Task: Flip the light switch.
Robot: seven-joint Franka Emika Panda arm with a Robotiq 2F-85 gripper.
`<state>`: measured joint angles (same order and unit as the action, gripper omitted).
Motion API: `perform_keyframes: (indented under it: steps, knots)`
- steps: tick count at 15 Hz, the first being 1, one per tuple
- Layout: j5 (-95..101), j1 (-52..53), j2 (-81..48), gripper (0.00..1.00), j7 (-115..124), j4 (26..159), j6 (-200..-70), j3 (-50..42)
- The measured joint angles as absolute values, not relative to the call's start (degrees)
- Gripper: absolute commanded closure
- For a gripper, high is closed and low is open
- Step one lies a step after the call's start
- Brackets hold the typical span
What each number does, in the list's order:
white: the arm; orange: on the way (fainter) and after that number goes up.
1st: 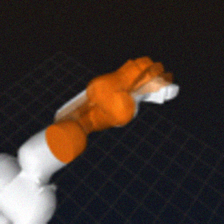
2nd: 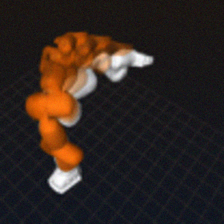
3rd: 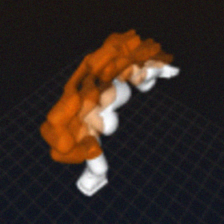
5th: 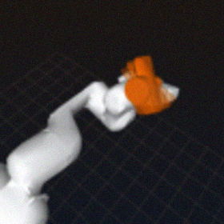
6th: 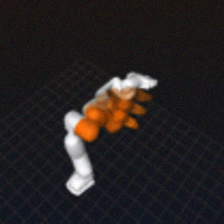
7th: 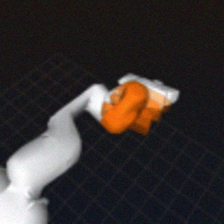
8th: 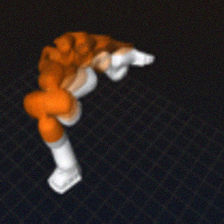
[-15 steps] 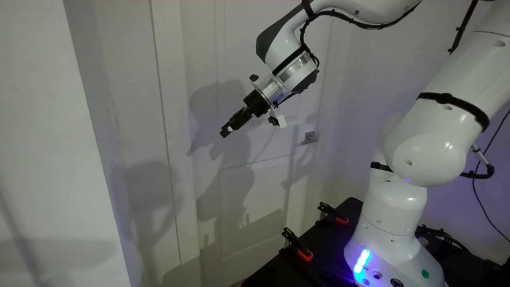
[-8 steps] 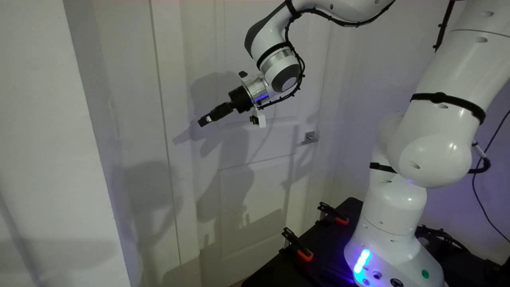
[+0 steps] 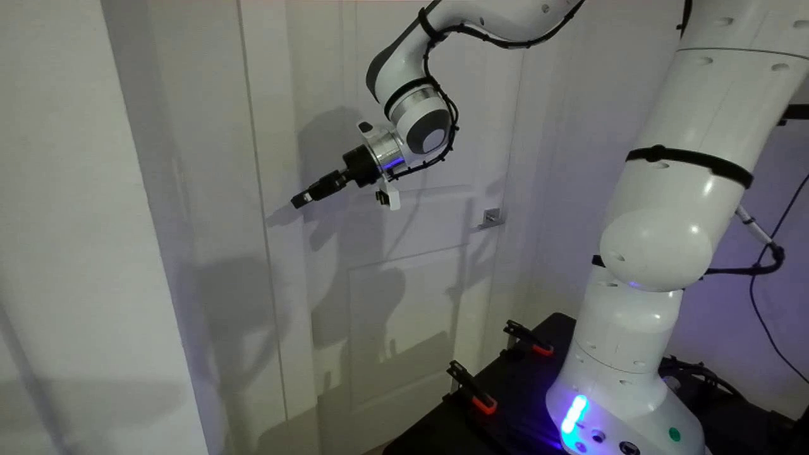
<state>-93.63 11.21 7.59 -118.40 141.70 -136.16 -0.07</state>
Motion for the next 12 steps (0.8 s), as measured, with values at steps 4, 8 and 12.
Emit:
perform_keyframes:
  steps: [4, 8, 12]
  knots:
    - [-93.96, 9.38, 5.32, 1.00, -118.52, 138.57, -135.69, 1.83]
    - [-94.96, 8.41, 4.41, 1.00, -118.87, 136.38, -133.64, 2.03]
    - [-97.03, 7.66, 3.14, 1.00, -119.66, 134.72, -129.58, 2.04]
